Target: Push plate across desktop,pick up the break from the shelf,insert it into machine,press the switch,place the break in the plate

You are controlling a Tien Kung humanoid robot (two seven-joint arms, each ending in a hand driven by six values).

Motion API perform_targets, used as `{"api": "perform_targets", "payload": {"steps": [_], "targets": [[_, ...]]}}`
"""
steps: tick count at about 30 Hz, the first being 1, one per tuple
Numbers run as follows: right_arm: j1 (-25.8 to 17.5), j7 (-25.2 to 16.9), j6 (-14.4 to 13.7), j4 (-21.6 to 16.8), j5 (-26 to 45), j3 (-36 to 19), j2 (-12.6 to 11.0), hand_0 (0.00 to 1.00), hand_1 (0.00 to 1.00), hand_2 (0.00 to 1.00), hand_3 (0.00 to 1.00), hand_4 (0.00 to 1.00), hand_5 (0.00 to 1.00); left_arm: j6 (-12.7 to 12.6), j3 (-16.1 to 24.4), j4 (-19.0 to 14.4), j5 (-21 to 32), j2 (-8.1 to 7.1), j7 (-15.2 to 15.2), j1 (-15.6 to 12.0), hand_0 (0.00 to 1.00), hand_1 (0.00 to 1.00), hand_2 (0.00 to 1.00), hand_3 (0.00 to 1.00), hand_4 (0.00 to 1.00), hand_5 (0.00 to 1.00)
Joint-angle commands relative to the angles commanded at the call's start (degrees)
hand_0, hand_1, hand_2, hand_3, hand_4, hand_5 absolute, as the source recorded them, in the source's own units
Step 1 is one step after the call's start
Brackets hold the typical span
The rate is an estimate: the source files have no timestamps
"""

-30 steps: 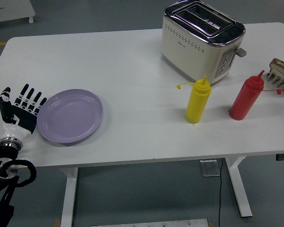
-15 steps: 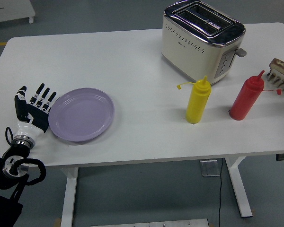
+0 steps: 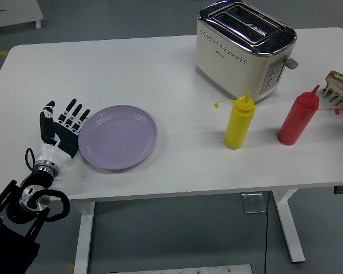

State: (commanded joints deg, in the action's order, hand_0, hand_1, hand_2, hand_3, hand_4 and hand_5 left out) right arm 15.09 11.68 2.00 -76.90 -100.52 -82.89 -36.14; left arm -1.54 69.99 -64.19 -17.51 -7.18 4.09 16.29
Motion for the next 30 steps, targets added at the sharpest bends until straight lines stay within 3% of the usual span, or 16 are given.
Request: {"api": "perform_targets", "payload": {"steps": [17,18,29,30], "targets": [[3.55,0.47,-0.73,3.20,-0.09,5.80,0.95,0.847,0.812,0.827,0.823,0.750,0.281,0.56,-6.60,1.36,1.72,1.96,-0.20,3.60,0.858,0.885,0.944,0.831,0.625,0.998],[4.01,0.56,-1.00,3.65,-0.34,6.32,1.08,0.776,0.766,0.779,0.801,0.744,0.282,0.59,-6.96,1.34,1.80,2.04,-0.21,3.78,0.853,0.885,0.944,0.830,0.624,0.998],[7.70,1.29,-3.11,8.15,-3.42,9.99,2.16,0.714,0.723,0.714,0.757,0.739,0.277,0.78,-9.52,1.61,2.41,3.04,-0.25,5.38,0.850,0.885,0.944,0.831,0.625,0.998],[7.99,1.21,-3.24,8.60,-3.75,10.23,2.29,0.617,0.647,0.638,0.696,0.724,0.264,0.78,-9.68,1.62,2.44,3.12,-0.25,5.48,0.849,0.885,0.944,0.830,0.626,0.998]]}}
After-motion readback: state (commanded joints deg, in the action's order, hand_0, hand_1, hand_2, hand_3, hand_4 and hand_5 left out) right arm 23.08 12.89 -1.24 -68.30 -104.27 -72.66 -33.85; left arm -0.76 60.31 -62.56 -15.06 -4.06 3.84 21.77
